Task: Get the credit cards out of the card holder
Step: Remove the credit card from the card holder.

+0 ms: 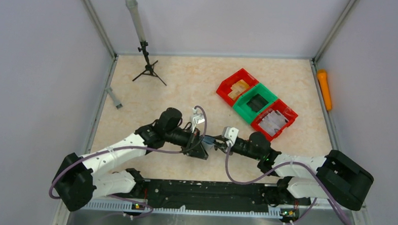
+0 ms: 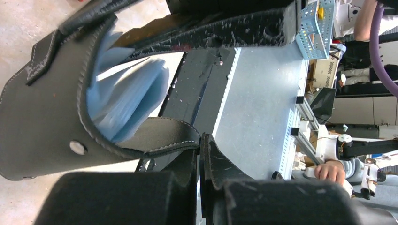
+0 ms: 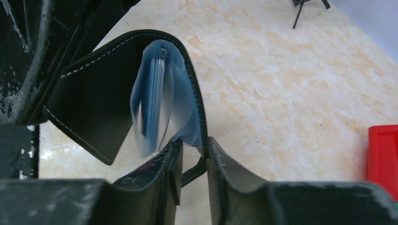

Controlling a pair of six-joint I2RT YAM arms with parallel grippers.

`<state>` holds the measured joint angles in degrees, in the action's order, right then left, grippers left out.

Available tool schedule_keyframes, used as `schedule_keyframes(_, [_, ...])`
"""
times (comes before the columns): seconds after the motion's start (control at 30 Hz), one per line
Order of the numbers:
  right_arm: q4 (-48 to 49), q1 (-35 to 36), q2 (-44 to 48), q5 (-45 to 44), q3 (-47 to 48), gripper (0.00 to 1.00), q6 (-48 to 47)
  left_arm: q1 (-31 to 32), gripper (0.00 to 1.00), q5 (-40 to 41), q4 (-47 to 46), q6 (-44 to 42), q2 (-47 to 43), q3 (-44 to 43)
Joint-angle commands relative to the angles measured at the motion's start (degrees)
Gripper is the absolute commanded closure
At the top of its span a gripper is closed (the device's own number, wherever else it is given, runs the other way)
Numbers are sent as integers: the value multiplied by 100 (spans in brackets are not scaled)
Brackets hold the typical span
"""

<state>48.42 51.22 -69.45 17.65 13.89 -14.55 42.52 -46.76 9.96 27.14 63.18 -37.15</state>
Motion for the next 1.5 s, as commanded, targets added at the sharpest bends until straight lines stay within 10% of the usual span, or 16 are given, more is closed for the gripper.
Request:
schedule_keyframes(0.0, [308,21,177,-98,20,86,81,10,100,-190,-236,-157,54,-91])
schedule_keyframes(0.07, [300,19,194,-163,16,100,119,10,100,-61,-113,-262,76,-130])
schedule_keyframes(0.33, [-497,7,409,-656,290,100,1005,2,90,1607,919,-670,97,-471])
schedule_keyframes(0.77, [-4365,-101,256,-428,2119,100,3039,2,26,2619,1296,-940,50,-461])
schedule_keyframes(0.83, [-4777,-108,185,-457,2343,100,3225,0,3,2796,1291,-970,-55,-387])
schedule_keyframes(1.47, [-6836,-543,-503,-327,3805,100,5140,6,1,2899,-1884,-1057,-575,785])
